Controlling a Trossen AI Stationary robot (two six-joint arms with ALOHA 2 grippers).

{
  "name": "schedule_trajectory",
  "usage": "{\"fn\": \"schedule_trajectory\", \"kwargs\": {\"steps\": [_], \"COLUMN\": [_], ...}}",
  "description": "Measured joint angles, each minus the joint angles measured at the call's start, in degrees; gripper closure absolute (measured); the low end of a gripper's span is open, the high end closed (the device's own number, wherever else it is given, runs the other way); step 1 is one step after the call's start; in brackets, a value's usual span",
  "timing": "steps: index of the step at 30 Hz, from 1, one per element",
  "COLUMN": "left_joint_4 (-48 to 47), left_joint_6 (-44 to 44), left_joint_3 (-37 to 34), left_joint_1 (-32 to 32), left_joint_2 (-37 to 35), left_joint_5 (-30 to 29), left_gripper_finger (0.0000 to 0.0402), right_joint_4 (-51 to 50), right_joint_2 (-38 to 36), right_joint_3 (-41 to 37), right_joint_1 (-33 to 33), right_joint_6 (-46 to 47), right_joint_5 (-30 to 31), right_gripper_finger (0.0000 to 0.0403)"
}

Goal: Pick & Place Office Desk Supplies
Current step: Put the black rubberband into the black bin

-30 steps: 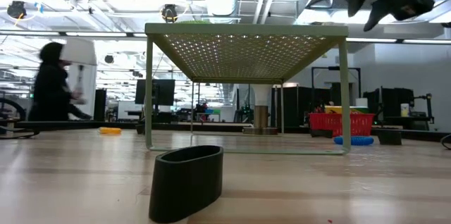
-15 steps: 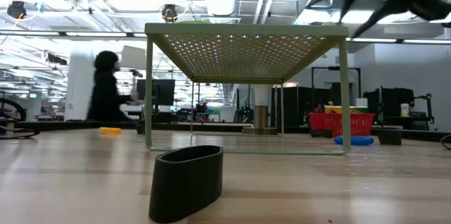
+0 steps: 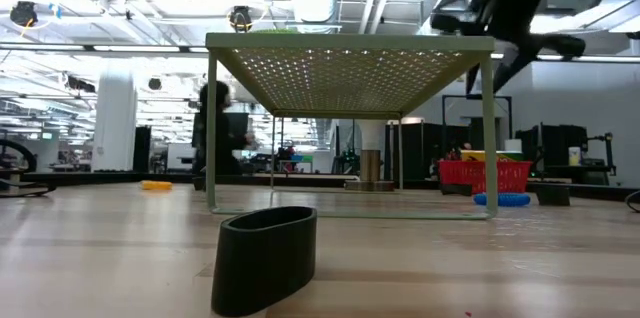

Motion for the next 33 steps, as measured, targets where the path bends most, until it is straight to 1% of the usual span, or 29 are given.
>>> {"fn": "schedule_trajectory", "kwargs": {"steps": [3, 6, 8, 12, 15, 17, 19, 22, 26, 29, 33], "left_joint_4": [2.0, 2.5, 2.5, 2.7, 3.0, 3.9, 4.8, 5.8, 6.3, 6.3, 6.3], "left_joint_6": [0.2, 0.3, 0.3, 0.4, 0.4, 0.4, 0.4, 0.4, 0.4, 0.4, 0.7], "left_joint_3": [0.0, 0.0, 0.0, 0.0, 0.0, 0.0, 0.0, 0.0, 0.0, 0.0, 0.0], "left_joint_1": [2.8, 4.8, 5.5, 5.7, 5.3, 4.8, 4.4, 3.7, 3.3, 3.3, 3.3], "left_joint_2": [0.0, 0.0, 0.0, 0.0, 0.0, 0.0, 0.0, 0.0, 0.0, 0.0, 0.0], "left_joint_5": [-0.2, 0.6, 1.0, 1.1, 1.1, 1.3, 1.4, 1.9, 2.1, 2.4, 2.4], "left_gripper_finger": [0.0192, 0.0192, 0.0192, 0.0192, 0.0192, 0.0192, 0.0192, 0.0192, 0.0192, 0.0192, 0.0192], "right_joint_4": [1.4, 3.0, 3.3, 4.9, 5.9, 8.5, 11.7, 19.9, 28.9, 34.6, 36.3], "right_joint_2": [0.8, 2.8, 4.4, 7.0, 7.1, 5.4, 2.1, -3.8, -10.1, -10.9, -7.5], "right_joint_3": [0.0, 0.0, 0.0, 0.0, -0.9, -3.9, -8.5, -16.5, -22.8, -24.7, -25.6], "right_joint_1": [-6.9, -12.3, -14.6, -17.3, -19.2, -20.9, -22.9, -25.4, -27.8, -28.5, -28.4], "right_joint_6": [-9.2, -17.4, -22.2, -29.3, -30.1, -30.1, -29.3, -27.1, -23.6, -24.7, -27.7], "right_joint_5": [-4.9, -10.0, -12.2, -13.9, -14.9, -16.1, -18.5, -21.6, -21.7, -20.6, -19.7], "right_gripper_finger": [0.0278, 0.0278, 0.0278, 0.0278, 0.0283, 0.0288, 0.0293, 0.0303, 0.0316, 0.0325, 0.0328]}}
